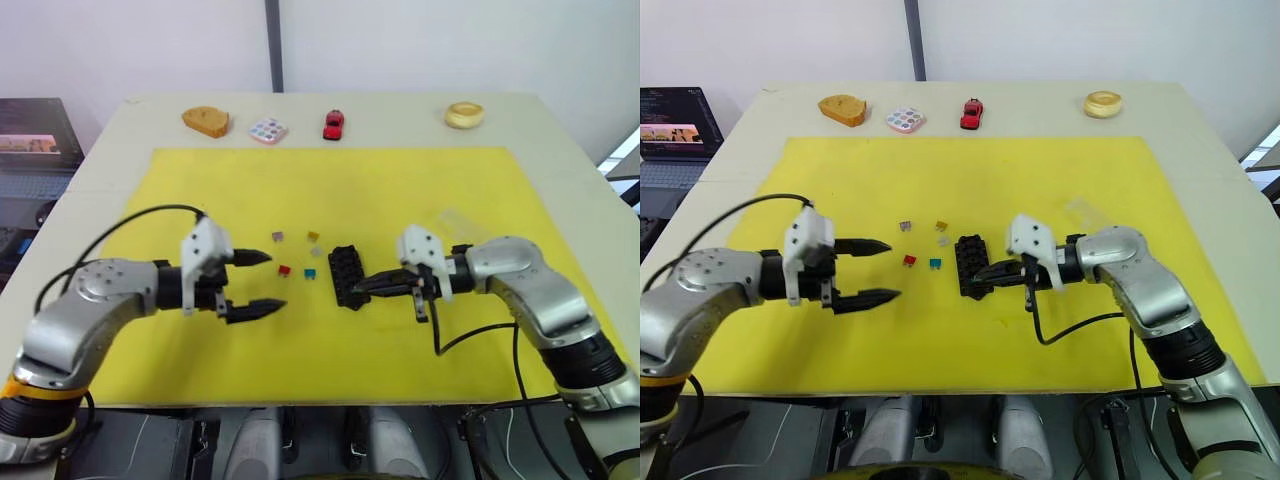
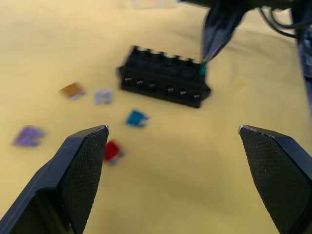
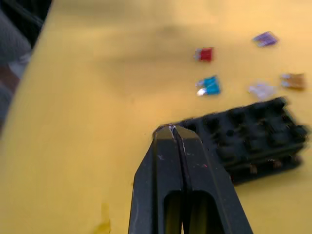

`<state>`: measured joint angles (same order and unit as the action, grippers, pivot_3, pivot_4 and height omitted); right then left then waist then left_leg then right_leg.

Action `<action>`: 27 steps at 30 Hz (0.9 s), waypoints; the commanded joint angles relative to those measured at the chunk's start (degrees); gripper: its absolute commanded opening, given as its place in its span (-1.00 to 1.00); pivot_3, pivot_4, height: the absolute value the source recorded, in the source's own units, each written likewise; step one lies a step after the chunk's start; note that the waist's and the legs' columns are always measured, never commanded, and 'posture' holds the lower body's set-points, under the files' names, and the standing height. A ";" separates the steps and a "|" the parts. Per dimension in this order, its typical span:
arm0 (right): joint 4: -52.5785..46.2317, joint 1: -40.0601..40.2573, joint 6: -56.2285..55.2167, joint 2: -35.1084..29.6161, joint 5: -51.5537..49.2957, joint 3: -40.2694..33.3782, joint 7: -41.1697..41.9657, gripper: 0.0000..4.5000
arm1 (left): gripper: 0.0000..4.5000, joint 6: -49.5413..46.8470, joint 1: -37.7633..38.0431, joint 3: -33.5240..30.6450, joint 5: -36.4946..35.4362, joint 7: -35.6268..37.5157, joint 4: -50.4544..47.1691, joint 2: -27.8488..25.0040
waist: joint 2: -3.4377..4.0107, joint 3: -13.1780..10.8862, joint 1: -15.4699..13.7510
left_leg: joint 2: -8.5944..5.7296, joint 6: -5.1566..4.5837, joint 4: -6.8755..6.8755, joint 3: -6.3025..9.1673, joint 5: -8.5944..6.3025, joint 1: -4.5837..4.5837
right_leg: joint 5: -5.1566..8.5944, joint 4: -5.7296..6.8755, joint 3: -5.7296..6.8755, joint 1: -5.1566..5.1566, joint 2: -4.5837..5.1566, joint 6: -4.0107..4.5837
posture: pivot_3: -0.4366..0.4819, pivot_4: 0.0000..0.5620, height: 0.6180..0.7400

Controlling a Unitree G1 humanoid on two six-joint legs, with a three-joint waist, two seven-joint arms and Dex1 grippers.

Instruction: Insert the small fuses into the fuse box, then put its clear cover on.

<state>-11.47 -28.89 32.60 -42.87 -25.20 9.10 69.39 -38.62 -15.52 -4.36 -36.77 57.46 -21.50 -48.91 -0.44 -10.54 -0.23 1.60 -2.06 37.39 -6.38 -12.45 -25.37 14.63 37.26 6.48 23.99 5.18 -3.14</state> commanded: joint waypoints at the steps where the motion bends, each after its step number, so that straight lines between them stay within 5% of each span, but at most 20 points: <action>1: -3.80 -1.91 9.47 -4.09 -8.27 -9.08 -0.87 -0.99 | 1.00 -1.68 -0.43 -7.40 -1.98 1.03 4.49 -3.30 | 0.01 0.00 -0.10 | 0.00 0.00 -0.01 0.00 0.00 0.00 | 0.00 0.00 0.00 0.01 0.00 0.00 | -0.05 -0.47 1.00; 4: -2.37 -0.66 13.22 -7.70 -9.57 -14.06 -3.19 -0.99 | 1.00 -0.51 0.77 -11.45 -0.70 1.19 9.47 -5.67 | 0.01 0.00 -0.39 | 0.01 -0.03 -0.04 0.00 -0.03 -0.02 | 0.00 0.00 0.00 0.06 0.02 0.00 | -0.05 -0.47 1.00; 7: 6.37 0.37 10.18 -12.93 -5.13 -19.81 -5.64 -0.62 | 1.00 3.55 3.50 -15.26 2.64 1.47 16.09 -7.58 | 0.01 -0.01 -0.50 | -0.01 -0.14 -0.04 -0.02 -0.11 -0.02 | 0.01 -0.03 0.01 0.06 0.07 0.02 | -0.05 -0.47 1.00; 14: 30.23 5.42 -2.59 -21.78 2.14 -29.21 -7.00 0.97 | 1.00 10.85 4.12 -19.23 6.85 2.06 28.26 -9.31 | 0.02 -0.01 -0.43 | -0.09 -0.04 -0.10 -0.07 -0.19 -0.10 | 0.09 -0.05 0.00 0.32 0.24 0.18 | -0.05 -0.47 1.00; 19: 43.15 3.63 -11.25 -22.83 5.38 -30.19 -8.63 0.99 | 1.00 13.93 3.10 -17.59 8.35 3.76 32.35 -8.82 | 0.07 -0.01 0.18 | -0.03 -0.02 -0.17 -0.24 -0.15 -0.07 | 0.04 0.00 -0.02 0.30 0.27 0.13 | -0.05 -0.47 1.00; 27: 47.20 2.96 -15.31 -21.14 7.81 -27.66 -9.90 0.99 | 1.00 16.83 1.26 -16.08 11.23 3.89 36.18 -8.20 | 0.11 -0.01 1.25 | 0.04 0.05 -0.25 -0.40 0.01 -0.04 | -0.01 0.04 -0.04 0.34 0.20 0.02 | -0.05 -0.47 1.00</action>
<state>36.35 -24.81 18.34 -63.94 -18.03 -18.25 60.02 -23.21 -14.03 -20.87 -26.49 61.02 14.40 -56.91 -0.33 -10.55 1.02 1.65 -2.00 37.14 -6.82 -12.44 -25.40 14.62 37.31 6.43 24.33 5.37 -3.12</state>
